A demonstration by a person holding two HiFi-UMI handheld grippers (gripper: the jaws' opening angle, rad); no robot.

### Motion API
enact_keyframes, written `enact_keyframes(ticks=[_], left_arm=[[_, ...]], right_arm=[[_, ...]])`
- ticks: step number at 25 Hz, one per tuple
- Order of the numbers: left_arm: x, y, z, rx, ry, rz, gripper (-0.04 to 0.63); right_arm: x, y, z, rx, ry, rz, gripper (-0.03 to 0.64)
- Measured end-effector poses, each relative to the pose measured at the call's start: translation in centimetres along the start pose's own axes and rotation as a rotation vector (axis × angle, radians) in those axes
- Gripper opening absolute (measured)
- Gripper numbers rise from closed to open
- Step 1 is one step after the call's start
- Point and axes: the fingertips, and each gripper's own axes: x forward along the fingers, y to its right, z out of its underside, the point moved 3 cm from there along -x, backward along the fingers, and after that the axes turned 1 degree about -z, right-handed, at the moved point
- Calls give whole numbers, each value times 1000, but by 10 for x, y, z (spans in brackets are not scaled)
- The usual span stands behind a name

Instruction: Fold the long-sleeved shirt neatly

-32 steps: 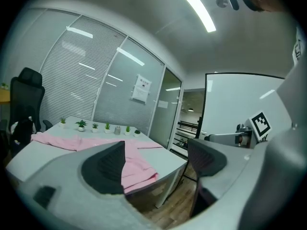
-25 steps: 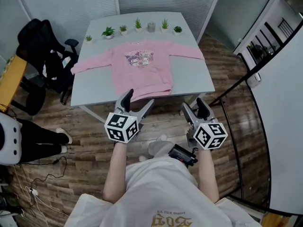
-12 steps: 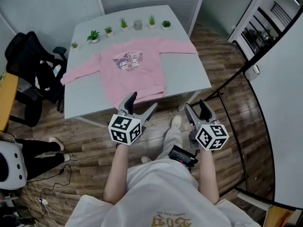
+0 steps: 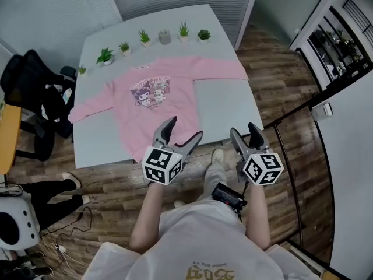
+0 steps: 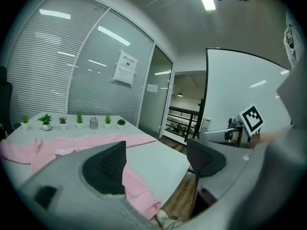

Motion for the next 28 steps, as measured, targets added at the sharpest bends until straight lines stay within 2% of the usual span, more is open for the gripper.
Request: enact_keyframes(ticks=[10, 15, 21, 28], left_arm=[[120, -25, -19, -19, -71, 4, 391], [174, -37, -25, -55, -102, 13, 389], [244, -44, -31, -64, -142, 34, 388], [293, -52, -22, -75, -206, 35, 390]], right_arm=[[67, 98, -25, 38, -73, 15, 301], [93, 141, -46, 57, -77, 28, 301], [117, 199, -63, 69, -97, 57, 299], [147, 243, -65, 89, -133, 58, 299]])
